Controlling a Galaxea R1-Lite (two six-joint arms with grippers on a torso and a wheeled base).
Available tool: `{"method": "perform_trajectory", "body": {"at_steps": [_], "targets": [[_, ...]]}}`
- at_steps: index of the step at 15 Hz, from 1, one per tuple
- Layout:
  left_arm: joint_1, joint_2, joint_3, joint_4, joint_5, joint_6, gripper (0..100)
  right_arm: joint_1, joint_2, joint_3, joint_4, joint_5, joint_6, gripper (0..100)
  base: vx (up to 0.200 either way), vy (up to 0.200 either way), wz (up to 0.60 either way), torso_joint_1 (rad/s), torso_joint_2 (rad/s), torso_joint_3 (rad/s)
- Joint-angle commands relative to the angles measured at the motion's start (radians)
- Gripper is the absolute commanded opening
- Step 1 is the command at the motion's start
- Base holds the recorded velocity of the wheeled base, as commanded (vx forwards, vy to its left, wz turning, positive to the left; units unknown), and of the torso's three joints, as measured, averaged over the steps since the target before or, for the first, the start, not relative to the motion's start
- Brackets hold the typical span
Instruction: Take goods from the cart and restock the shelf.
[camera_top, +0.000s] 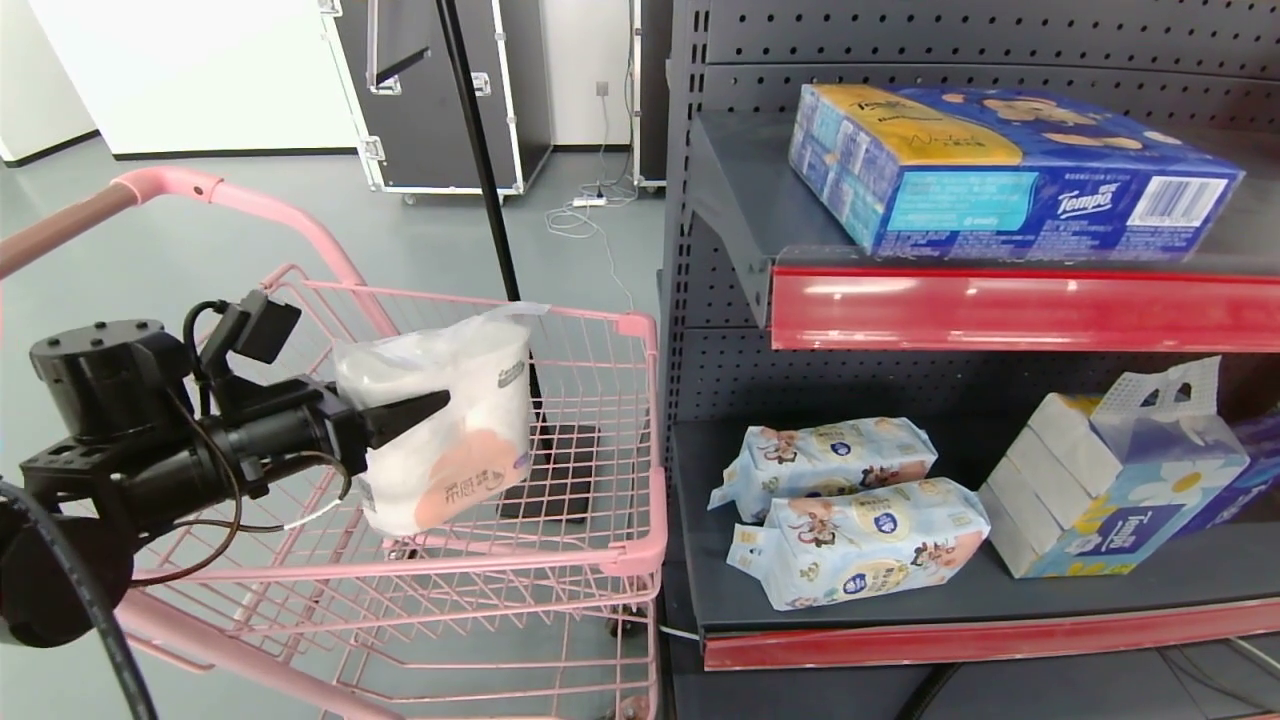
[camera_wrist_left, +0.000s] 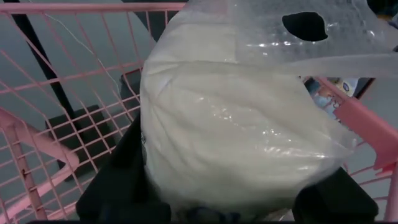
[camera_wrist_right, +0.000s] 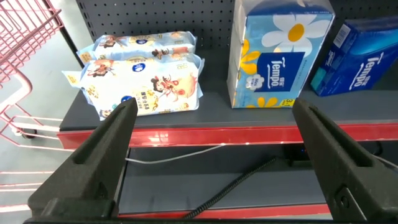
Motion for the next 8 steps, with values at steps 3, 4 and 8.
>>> {"method": "perform_trajectory", "body": {"at_steps": [3, 4, 8], "targets": [[0.021, -0.164, -0.004, 0.085, 0.001, -0.028, 0, 0.0, 0.0, 0.0, 0.0, 0.0, -0.001, 100, 0.0, 0.0, 0.0, 0.0, 0.0, 0.0], [0.024, -0.198, -0.01, 0.114, 0.003, -0.028, 0, 0.0, 0.0, 0.0, 0.0, 0.002, -0.001, 100, 0.0, 0.0, 0.0, 0.0, 0.0, 0.0], [0.081, -0.438, -0.024, 0.332, 0.043, -0.047, 0, 0.0, 0.0, 0.0, 0.0, 0.002, -0.001, 100, 0.0, 0.0, 0.0, 0.0, 0.0, 0.0]]}}
